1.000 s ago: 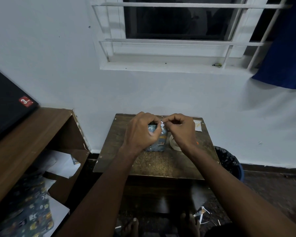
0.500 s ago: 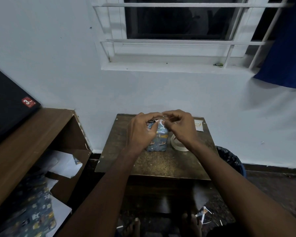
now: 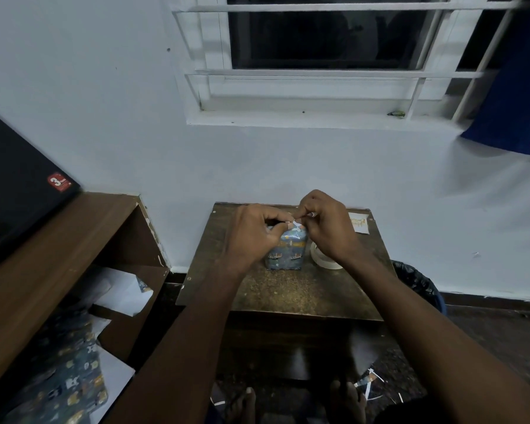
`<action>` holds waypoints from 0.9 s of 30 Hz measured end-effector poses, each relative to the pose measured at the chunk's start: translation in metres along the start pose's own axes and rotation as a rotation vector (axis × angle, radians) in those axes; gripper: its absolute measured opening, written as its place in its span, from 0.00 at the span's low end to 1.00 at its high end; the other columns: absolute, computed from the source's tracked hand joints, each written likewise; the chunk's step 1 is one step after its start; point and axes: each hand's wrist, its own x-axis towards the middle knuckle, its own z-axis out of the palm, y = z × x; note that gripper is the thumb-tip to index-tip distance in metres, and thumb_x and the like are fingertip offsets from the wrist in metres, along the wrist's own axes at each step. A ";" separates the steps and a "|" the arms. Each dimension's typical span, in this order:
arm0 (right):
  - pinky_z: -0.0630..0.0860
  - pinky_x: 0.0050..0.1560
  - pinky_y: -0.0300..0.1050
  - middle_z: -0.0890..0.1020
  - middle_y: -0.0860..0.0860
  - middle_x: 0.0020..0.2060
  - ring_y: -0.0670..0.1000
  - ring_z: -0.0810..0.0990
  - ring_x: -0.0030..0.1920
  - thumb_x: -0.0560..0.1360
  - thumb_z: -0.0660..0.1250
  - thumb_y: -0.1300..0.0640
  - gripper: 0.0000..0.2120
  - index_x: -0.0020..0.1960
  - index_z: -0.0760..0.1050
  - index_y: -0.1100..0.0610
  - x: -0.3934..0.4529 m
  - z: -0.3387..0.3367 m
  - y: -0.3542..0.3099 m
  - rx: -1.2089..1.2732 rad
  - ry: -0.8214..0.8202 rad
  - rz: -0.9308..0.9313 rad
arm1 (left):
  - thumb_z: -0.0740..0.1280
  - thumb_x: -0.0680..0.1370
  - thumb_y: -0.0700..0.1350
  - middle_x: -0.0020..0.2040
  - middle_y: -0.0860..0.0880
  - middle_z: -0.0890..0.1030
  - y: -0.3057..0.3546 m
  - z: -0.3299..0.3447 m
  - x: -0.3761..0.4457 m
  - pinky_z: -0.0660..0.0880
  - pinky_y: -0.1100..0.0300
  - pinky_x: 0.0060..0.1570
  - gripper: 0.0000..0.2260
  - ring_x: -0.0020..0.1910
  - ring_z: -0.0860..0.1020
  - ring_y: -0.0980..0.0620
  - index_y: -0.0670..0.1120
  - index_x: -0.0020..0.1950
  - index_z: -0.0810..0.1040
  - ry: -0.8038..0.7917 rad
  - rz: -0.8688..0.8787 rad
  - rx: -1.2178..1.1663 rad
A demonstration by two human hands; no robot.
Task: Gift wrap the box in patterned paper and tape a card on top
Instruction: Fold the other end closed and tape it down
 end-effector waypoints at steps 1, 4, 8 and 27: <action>0.75 0.42 0.38 0.80 0.46 0.44 0.44 0.80 0.43 0.70 0.70 0.74 0.15 0.42 0.83 0.54 0.000 -0.001 0.001 -0.030 -0.013 -0.036 | 0.81 0.73 0.43 0.47 0.58 0.88 0.000 0.000 -0.001 0.85 0.56 0.47 0.07 0.46 0.85 0.64 0.51 0.50 0.90 -0.002 0.004 -0.013; 0.75 0.39 0.45 0.80 0.47 0.44 0.47 0.80 0.42 0.70 0.69 0.74 0.15 0.44 0.83 0.55 -0.003 -0.003 0.004 -0.099 -0.056 -0.117 | 0.81 0.73 0.43 0.48 0.58 0.88 -0.003 -0.001 -0.002 0.85 0.54 0.49 0.06 0.48 0.85 0.64 0.51 0.48 0.90 -0.010 -0.001 -0.042; 0.78 0.39 0.50 0.82 0.48 0.46 0.49 0.81 0.43 0.69 0.67 0.75 0.16 0.47 0.85 0.58 -0.008 -0.007 0.006 -0.155 -0.090 -0.180 | 0.80 0.73 0.43 0.51 0.56 0.89 -0.003 -0.005 -0.004 0.84 0.54 0.53 0.05 0.51 0.85 0.63 0.51 0.47 0.90 -0.059 -0.009 -0.065; 0.77 0.61 0.51 0.81 0.53 0.64 0.54 0.79 0.62 0.77 0.70 0.61 0.21 0.70 0.78 0.59 -0.041 0.005 -0.014 -0.217 -0.091 -0.248 | 0.78 0.76 0.47 0.50 0.57 0.86 -0.007 -0.019 -0.005 0.82 0.54 0.46 0.04 0.49 0.84 0.58 0.52 0.51 0.90 -0.150 0.149 0.054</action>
